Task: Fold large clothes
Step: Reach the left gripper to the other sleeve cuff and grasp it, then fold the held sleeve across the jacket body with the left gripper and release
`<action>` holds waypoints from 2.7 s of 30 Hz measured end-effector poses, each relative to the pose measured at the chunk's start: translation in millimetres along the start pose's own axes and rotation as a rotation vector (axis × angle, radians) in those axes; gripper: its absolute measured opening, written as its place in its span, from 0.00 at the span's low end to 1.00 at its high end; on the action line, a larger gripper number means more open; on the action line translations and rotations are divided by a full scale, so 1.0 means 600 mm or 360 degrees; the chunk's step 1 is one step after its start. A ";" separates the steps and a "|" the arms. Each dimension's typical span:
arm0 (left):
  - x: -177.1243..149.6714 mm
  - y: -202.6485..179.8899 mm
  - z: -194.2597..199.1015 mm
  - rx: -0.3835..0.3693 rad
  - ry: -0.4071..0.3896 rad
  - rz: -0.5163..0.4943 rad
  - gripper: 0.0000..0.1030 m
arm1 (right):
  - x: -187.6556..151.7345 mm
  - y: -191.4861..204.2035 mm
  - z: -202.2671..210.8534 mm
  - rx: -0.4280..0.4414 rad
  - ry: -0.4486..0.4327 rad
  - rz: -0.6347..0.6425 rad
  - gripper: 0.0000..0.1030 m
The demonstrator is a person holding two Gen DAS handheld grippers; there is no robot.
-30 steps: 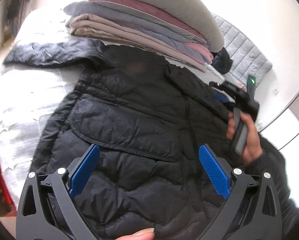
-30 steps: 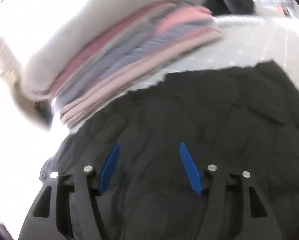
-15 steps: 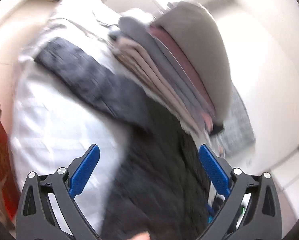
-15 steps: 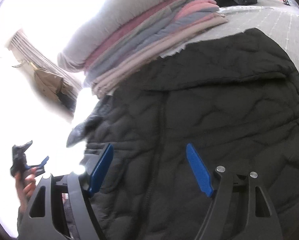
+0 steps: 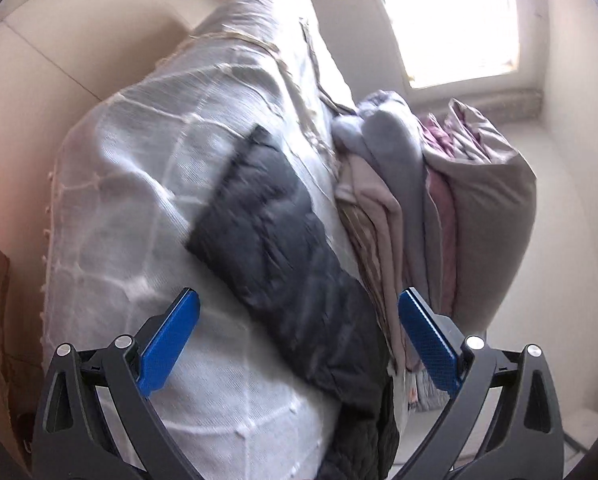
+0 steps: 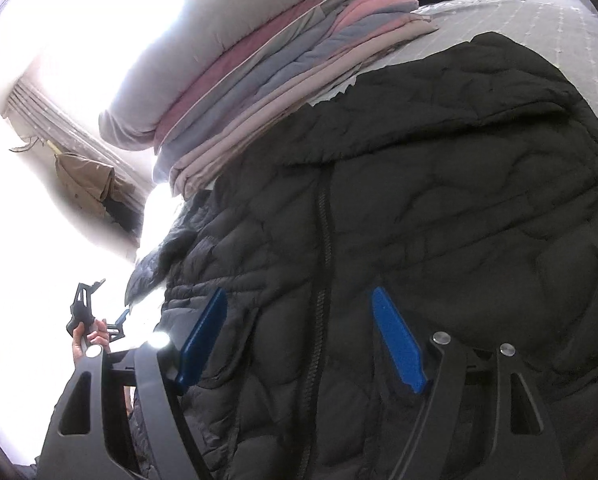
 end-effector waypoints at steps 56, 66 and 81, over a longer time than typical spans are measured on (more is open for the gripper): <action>-0.625 -0.682 -0.334 -0.0560 0.0734 -0.1080 0.01 | 0.113 -0.096 0.163 0.0383 -0.0245 -0.0592 0.71; -0.797 -0.571 -0.461 -0.0024 0.1045 -0.1484 0.22 | 0.117 -0.088 0.169 0.0436 -0.0224 -0.0596 0.71; -0.741 -0.621 -0.454 0.0035 0.0768 -0.1692 0.69 | 0.122 -0.092 0.160 0.0426 -0.0212 -0.0600 0.71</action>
Point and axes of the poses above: each gripper's, at about its wrist camera, not at the fingertips, and z roughly against the way its jaws point, y to its left, x to its top, the point moved 9 cm from there along -z, roughly the way its jaws point, and after that the axes turned 10 degrees about -z, right-handed, at the moved point
